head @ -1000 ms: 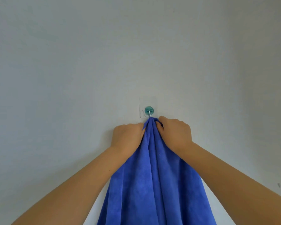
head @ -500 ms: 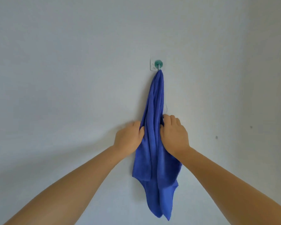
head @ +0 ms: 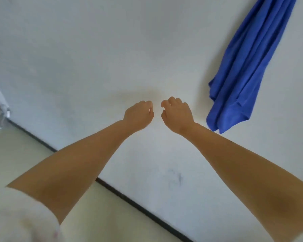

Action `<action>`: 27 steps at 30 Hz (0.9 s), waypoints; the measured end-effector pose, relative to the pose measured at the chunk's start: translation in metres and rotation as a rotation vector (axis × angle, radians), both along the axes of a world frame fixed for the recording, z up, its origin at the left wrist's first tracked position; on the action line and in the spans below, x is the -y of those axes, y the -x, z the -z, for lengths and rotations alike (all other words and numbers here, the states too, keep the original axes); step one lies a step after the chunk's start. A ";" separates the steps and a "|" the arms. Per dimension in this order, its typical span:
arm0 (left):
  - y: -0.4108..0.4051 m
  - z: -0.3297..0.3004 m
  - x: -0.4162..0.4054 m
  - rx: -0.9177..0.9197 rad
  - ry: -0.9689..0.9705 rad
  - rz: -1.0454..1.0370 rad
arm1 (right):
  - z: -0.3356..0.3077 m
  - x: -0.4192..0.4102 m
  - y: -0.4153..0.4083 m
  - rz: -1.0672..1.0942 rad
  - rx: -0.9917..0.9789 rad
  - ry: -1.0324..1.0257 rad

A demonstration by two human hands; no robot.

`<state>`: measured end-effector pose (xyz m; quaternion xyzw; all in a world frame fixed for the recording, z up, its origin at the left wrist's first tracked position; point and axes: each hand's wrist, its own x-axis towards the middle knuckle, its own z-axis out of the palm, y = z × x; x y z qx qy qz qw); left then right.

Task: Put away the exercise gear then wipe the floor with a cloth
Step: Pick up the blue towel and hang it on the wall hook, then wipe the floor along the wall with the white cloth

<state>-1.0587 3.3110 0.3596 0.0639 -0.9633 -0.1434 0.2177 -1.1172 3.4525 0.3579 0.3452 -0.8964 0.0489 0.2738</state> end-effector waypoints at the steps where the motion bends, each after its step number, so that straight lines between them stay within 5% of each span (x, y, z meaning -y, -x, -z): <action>1: -0.023 0.018 0.010 0.035 -0.013 -0.060 | 0.018 0.012 -0.013 -0.058 0.026 -0.016; 7: -0.170 0.110 0.066 0.193 -0.073 -0.367 | 0.118 0.096 -0.111 -0.341 0.194 -0.165; 15: -0.363 0.158 0.149 0.362 0.052 -0.789 | 0.160 0.209 -0.264 -0.567 0.359 -0.280; 27: -0.591 0.243 0.240 0.595 -0.137 -0.990 | 0.255 0.333 -0.477 -0.705 0.523 -0.541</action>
